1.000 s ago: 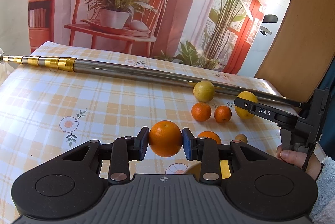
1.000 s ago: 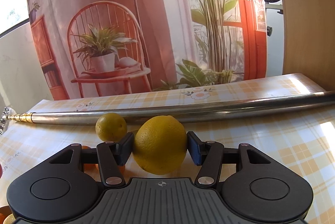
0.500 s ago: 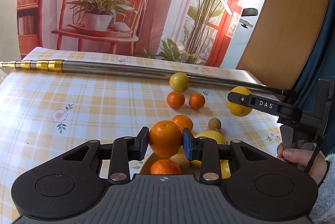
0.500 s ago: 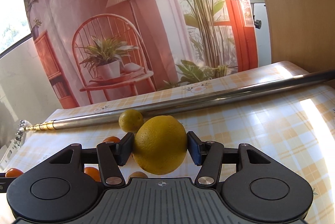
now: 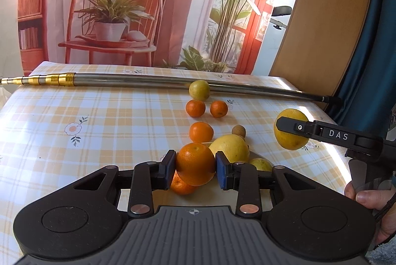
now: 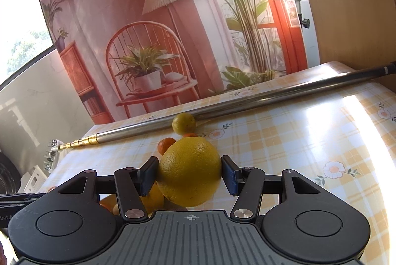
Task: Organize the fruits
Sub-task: 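Carry the orange and the lemon over the cream bowl with both tools, then lower the orange and lemon into the bowl and open both tools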
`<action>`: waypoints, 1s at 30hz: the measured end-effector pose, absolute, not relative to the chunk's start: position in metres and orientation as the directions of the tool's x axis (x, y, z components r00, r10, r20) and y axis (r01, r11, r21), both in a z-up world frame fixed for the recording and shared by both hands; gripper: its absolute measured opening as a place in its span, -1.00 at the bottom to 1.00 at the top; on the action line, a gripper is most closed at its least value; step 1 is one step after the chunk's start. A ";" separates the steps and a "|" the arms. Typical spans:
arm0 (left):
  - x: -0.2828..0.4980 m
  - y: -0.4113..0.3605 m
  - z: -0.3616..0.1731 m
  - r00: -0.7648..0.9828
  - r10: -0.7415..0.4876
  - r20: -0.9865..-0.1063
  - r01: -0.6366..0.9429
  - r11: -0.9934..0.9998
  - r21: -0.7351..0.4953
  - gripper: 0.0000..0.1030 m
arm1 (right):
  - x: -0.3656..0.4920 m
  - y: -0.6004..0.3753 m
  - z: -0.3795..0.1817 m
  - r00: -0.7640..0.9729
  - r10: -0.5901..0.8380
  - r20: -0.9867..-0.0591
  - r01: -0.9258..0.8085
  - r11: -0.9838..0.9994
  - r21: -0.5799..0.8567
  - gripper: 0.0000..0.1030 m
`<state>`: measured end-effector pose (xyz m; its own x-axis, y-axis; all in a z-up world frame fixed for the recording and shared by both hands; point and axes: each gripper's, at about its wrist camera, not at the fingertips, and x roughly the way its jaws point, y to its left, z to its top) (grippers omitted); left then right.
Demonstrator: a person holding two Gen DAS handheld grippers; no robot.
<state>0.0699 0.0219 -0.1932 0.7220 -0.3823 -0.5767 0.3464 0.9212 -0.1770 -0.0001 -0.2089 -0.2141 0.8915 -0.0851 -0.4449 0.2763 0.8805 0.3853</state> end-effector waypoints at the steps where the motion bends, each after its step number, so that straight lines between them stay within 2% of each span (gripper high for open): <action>1: 0.069 0.022 -0.193 0.722 -0.382 -0.577 0.346 0.922 -0.176 -0.30 | -0.003 -0.206 -0.215 0.888 -0.081 -0.453 0.276 0.881 0.384 -0.01; 17: 0.056 0.022 -0.209 0.687 -0.342 -0.642 0.335 0.932 -0.138 -0.30 | -0.037 -0.174 -0.212 0.863 -0.005 -0.505 0.209 0.914 0.348 -0.01; 30: 0.058 0.015 -0.221 0.663 -0.318 -0.677 0.343 0.934 -0.103 -0.30 | -0.032 -0.161 -0.224 0.823 0.059 -0.564 0.164 0.928 0.336 -0.01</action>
<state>0.0577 0.0152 -0.2215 0.6633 -0.3179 -0.6775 0.3426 0.9338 -0.1028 -0.0317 -0.1606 -0.2240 0.8234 0.0590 -0.5644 0.1637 0.9276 0.3357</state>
